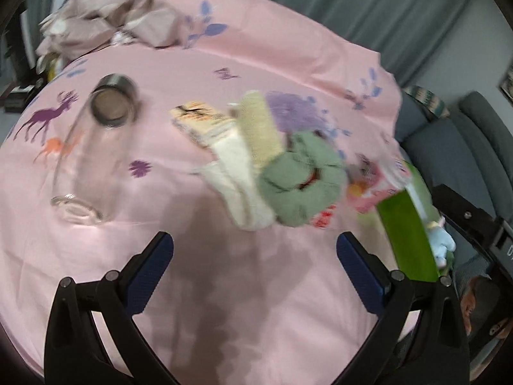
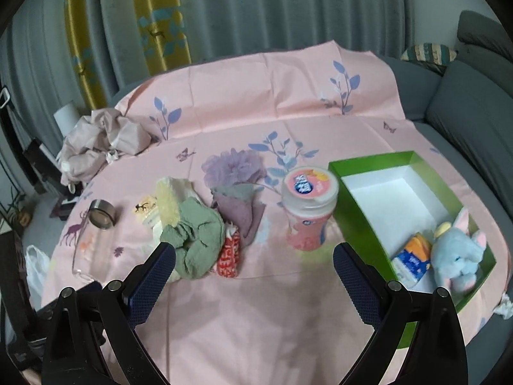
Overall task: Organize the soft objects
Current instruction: 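Move the right gripper back to the green towel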
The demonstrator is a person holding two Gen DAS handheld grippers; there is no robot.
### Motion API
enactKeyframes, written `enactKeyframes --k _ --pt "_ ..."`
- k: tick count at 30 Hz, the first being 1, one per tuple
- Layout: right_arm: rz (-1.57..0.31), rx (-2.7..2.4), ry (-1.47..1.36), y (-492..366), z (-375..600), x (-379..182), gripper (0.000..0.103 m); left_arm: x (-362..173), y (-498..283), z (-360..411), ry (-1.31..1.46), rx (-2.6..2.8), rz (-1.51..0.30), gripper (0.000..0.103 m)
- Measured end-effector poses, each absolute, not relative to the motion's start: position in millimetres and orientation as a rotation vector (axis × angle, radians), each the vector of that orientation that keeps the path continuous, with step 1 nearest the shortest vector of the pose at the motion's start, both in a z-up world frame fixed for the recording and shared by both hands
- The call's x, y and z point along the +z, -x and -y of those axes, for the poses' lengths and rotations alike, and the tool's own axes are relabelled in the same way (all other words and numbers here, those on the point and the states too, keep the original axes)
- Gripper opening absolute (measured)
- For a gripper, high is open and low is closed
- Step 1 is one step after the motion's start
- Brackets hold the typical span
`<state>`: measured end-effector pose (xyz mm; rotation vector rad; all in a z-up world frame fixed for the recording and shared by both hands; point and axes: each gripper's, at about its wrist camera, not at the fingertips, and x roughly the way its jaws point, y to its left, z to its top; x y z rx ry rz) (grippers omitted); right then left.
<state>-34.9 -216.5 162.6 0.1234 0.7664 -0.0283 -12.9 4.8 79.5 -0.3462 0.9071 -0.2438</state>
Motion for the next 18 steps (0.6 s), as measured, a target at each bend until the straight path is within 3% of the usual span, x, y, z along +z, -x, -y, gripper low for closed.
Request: enactKeyframes --k 7,12,18 --pt "-0.852 0.059 -0.348 12.4 217.4 137.3 0.099 86.2 14.9 -33.0 0.412 -0.216 -0.895 0.1" --pt "-0.92 0.085 -0.313 -15.0 193.2 120.6 0.099 91.5 13.4 -43.9 0.457 -0.19 -0.871 0.1" --pt "-0.893 -0.013 -0.133 -54.1 162.4 107.6 0.086 84.2 4.1 -49.1 0.461 -0.156 -0.888 0.087"
